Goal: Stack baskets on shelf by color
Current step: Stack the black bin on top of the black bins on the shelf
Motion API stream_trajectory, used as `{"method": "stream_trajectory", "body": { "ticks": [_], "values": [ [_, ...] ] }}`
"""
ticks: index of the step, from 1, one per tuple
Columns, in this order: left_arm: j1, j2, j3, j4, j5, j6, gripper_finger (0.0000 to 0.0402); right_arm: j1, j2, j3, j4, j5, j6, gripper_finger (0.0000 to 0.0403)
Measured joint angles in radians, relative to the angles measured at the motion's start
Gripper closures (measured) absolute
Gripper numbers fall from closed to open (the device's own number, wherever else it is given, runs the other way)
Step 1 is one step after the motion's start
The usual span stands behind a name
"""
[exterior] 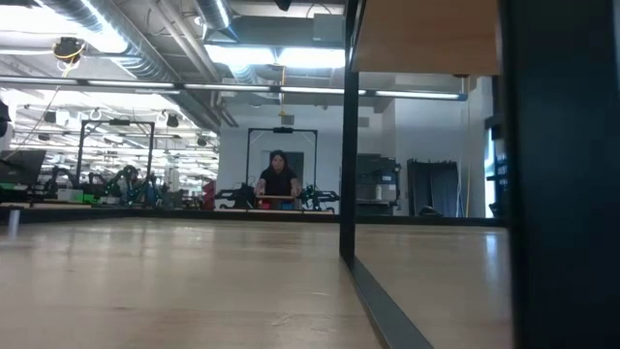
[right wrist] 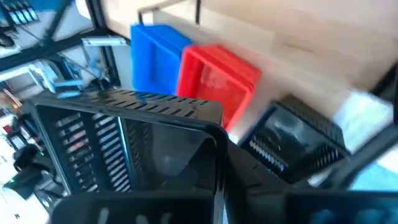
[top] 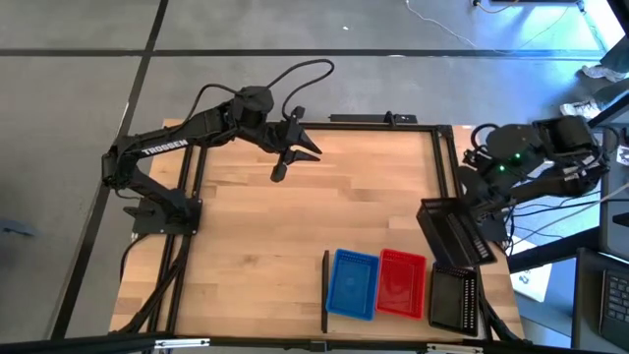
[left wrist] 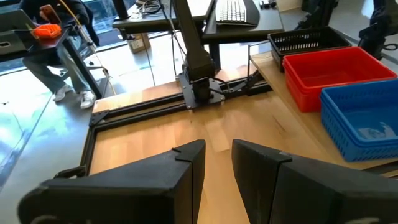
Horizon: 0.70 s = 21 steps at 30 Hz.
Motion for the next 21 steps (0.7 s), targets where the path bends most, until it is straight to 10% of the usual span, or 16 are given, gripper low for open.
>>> {"method": "stream_trajectory", "body": {
  "ticks": [21],
  "values": [
    [0.001, 0.0, 0.0, -0.005, -0.001, 0.048, 0.033, 0.508, 0.029, -0.246, 0.037, 0.014, 0.484, 0.0399]
  ]
}}
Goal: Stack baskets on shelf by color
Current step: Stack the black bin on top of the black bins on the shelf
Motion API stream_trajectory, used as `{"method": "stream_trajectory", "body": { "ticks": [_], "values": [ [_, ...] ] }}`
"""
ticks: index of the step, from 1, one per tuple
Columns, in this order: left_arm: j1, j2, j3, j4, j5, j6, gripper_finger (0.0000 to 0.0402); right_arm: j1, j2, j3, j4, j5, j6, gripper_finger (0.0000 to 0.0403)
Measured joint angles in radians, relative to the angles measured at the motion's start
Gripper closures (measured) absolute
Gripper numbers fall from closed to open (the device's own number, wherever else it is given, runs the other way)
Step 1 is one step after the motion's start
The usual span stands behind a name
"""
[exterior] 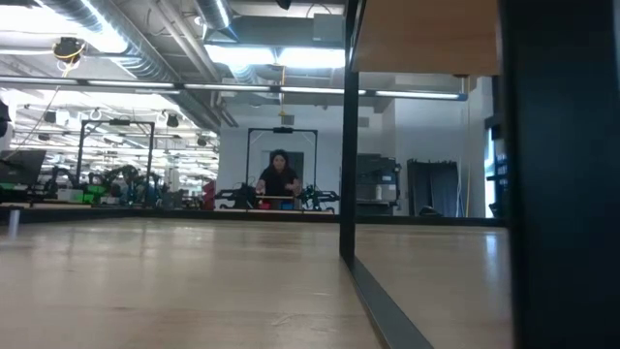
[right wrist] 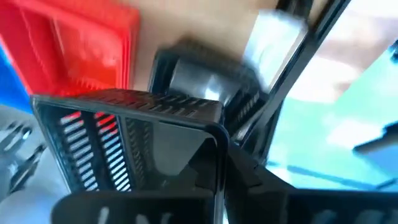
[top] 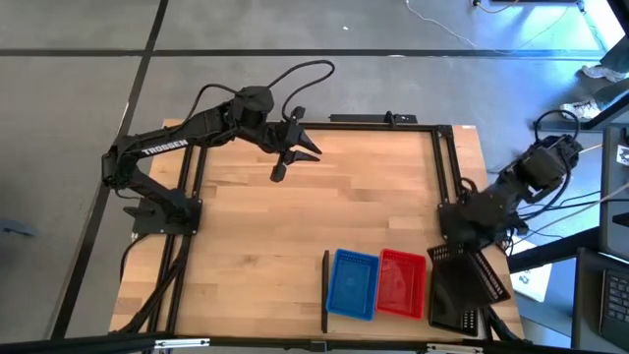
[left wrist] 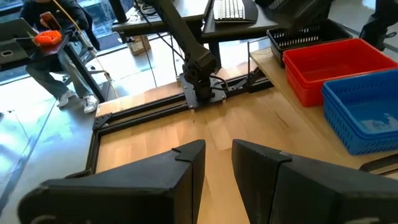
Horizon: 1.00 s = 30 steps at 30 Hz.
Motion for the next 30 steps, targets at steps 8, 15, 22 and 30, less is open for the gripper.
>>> {"method": "stream_trajectory", "body": {
  "ticks": [8, 15, 22, 30],
  "values": [
    [0.0, 0.0, 0.0, 0.0, 0.0, 0.003, 0.033, 0.155, 0.05, 0.001, 0.09, -0.007, 0.23, 0.0399],
    [0.0, 0.0, 0.0, 0.0, 0.0, 0.004, 0.033, 0.213, 0.131, 0.001, 0.04, 0.029, 0.271, 0.0399],
    [0.0, 0.0, 0.0, 0.0, 0.0, 0.004, 0.033, 0.215, 0.187, 0.001, -0.038, 0.056, 0.245, 0.0399],
    [0.0, 0.0, 0.0, 0.001, 0.0, 0.003, 0.033, 0.215, 0.195, 0.001, -0.037, 0.177, 0.19, 0.038]
  ]
}}
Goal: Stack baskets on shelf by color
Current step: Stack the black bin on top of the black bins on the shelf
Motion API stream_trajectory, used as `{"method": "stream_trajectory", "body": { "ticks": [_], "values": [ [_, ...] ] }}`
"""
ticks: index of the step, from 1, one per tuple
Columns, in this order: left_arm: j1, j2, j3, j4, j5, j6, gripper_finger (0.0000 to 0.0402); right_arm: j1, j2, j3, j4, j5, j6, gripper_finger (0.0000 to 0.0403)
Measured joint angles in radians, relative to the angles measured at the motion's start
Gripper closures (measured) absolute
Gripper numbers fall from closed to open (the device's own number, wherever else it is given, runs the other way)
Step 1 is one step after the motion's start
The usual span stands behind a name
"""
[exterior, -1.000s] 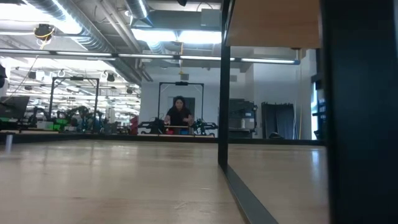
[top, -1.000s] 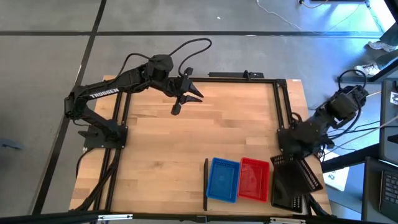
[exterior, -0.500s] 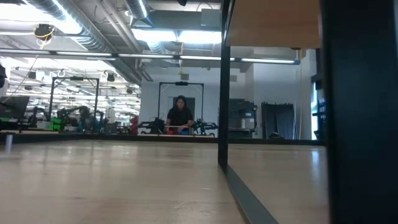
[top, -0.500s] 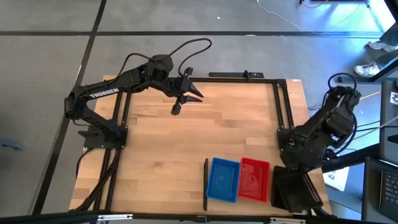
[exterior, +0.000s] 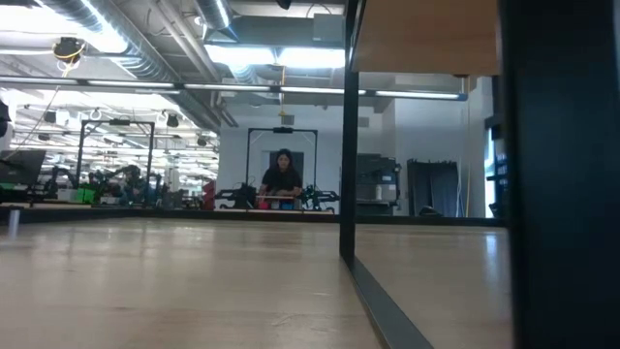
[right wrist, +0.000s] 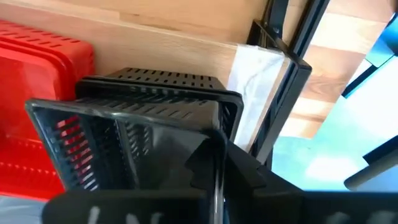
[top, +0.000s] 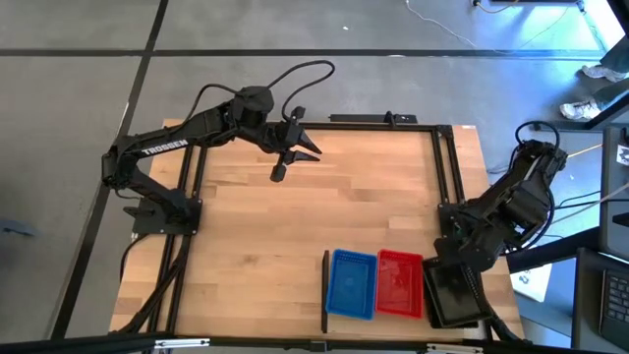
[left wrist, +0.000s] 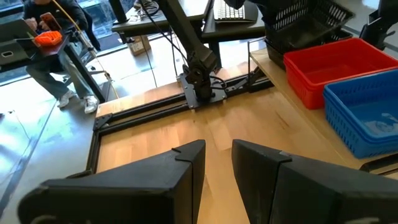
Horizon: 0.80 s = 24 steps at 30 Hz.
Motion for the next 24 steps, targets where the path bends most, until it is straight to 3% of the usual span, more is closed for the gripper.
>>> {"method": "stream_trajectory", "body": {
  "ticks": [24],
  "values": [
    [0.0, 0.0, 0.0, 0.001, 0.0, -0.001, 0.033, 0.0, -0.007, 0.0, 0.071, 0.011, 0.005, 0.0368]
  ]
}}
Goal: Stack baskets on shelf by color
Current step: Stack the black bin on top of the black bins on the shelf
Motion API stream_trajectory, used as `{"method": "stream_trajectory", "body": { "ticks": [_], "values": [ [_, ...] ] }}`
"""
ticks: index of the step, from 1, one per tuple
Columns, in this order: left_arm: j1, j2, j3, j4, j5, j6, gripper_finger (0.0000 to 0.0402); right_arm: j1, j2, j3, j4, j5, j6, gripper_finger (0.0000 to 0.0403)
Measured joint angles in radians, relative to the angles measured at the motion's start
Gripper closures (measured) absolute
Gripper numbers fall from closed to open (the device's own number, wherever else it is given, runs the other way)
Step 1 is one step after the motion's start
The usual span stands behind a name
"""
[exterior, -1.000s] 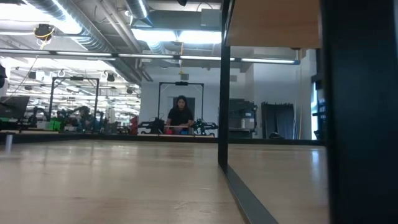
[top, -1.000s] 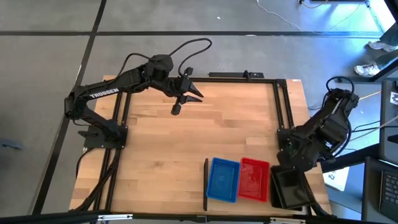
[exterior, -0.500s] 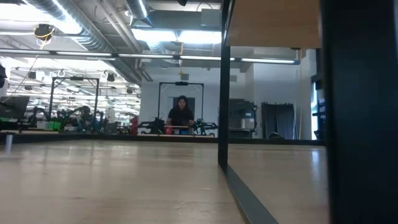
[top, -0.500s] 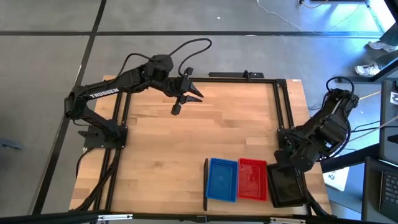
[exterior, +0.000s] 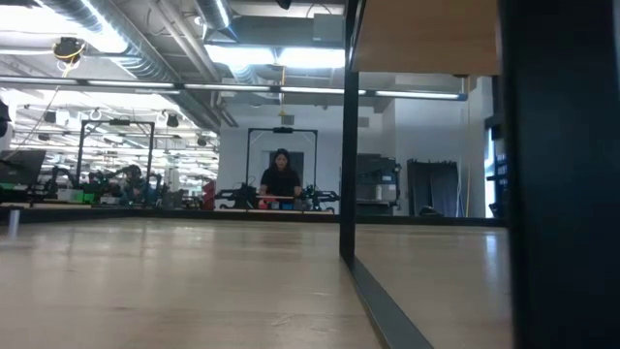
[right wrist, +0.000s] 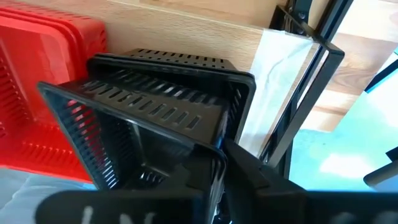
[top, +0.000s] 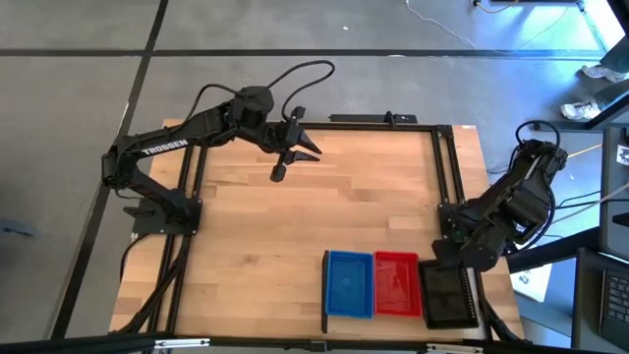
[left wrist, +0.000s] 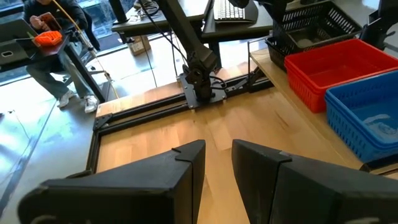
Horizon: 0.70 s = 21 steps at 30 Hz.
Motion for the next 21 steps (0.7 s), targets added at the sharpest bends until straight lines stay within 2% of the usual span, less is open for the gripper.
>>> {"method": "stream_trajectory", "body": {
  "ticks": [9, 16, 21],
  "values": [
    [0.0, 0.0, 0.0, 0.0, 0.0, 0.0, 0.033, 0.0, 0.009, 0.0, -0.002, 0.037, -0.003, 0.0391],
    [0.0, 0.0, 0.0, -0.001, 0.0, 0.0, 0.033, 0.0, 0.013, 0.0, -0.002, 0.04, -0.002, 0.0339],
    [0.0, 0.0, 0.0, -0.004, 0.001, -0.001, 0.033, 0.0, 0.011, 0.0, 0.001, 0.034, -0.002, 0.0328]
  ]
}}
